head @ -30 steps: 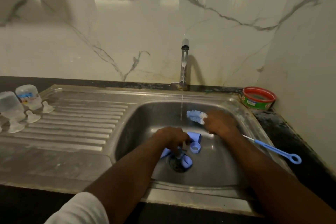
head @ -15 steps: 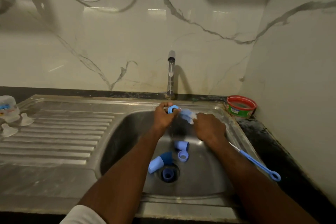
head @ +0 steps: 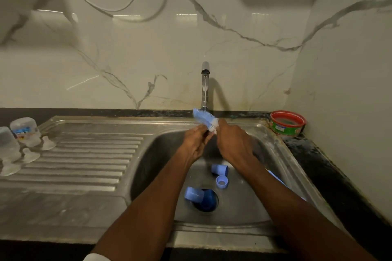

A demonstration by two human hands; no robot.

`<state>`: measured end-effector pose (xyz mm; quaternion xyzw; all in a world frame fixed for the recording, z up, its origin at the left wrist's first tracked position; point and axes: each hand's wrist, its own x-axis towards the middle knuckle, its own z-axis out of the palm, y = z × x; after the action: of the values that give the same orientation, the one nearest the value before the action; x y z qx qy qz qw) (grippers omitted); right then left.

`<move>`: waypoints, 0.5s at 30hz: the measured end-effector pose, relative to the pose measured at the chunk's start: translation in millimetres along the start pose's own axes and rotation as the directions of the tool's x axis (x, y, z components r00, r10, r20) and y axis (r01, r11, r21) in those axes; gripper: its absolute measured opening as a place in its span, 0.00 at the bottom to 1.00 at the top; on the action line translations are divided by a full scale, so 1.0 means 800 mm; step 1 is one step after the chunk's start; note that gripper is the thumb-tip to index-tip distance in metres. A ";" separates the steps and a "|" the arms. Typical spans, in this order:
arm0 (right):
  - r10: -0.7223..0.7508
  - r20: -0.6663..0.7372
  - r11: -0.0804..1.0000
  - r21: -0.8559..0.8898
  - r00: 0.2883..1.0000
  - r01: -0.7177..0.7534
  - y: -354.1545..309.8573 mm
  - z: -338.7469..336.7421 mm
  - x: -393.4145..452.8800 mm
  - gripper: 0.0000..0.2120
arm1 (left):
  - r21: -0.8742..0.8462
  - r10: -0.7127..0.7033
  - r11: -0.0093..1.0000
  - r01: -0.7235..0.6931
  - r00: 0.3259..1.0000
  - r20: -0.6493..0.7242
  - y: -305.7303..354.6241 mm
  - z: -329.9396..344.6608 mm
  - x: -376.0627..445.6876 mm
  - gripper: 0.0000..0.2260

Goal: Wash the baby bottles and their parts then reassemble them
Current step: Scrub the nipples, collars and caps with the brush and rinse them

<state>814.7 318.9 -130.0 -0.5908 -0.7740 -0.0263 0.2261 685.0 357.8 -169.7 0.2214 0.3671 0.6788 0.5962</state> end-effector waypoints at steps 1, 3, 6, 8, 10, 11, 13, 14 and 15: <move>0.015 -0.016 1.000 -0.012 1.000 -0.015 -0.001 -0.003 0.004 0.15 | -0.030 -0.014 0.999 0.014 1.000 0.019 -0.001 0.003 -0.003 0.10; 0.066 -0.056 0.997 -0.042 0.996 -0.068 -0.001 -0.012 0.010 0.16 | -0.100 -0.021 0.995 0.023 0.999 0.024 0.002 0.005 -0.006 0.11; 0.130 -0.077 0.989 -0.063 0.989 -0.135 0.008 -0.019 0.009 0.15 | -0.173 -0.036 0.984 0.034 0.999 -0.007 0.011 0.000 -0.008 0.11; 0.115 -0.044 0.993 -0.025 0.992 -0.116 0.014 -0.016 0.004 0.15 | -0.202 -0.048 0.979 0.036 0.997 -0.058 0.016 -0.004 -0.006 0.09; 0.054 -0.011 0.999 0.010 0.999 -0.054 0.015 -0.009 -0.004 0.18 | -0.211 -0.064 0.977 0.045 0.994 -0.085 0.016 -0.004 -0.004 0.09; 0.026 -0.018 0.999 0.025 0.999 -0.026 0.014 -0.005 -0.006 0.19 | -0.204 -0.068 0.978 0.051 0.995 -0.078 0.015 -0.001 -0.005 0.09; -0.007 -0.066 0.999 0.050 0.998 0.010 0.009 -0.002 -0.006 0.17 | -0.171 -0.084 0.982 0.078 0.996 -0.031 0.009 0.005 -0.003 0.10; -0.022 -0.093 0.999 0.038 0.995 0.025 0.005 -0.001 -0.003 0.16 | -0.141 -0.095 0.985 0.095 0.995 0.006 0.006 0.007 -0.004 0.11; -0.030 -0.113 0.999 0.011 0.993 0.031 0.001 -0.001 0.000 0.15 | -0.097 -0.110 0.989 0.112 0.994 0.028 0.002 0.010 -0.008 0.11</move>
<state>816.0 319.0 -129.2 -0.5750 -0.7692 -0.0580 0.2727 690.7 353.2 -162.4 0.1784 0.3382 0.6592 0.6474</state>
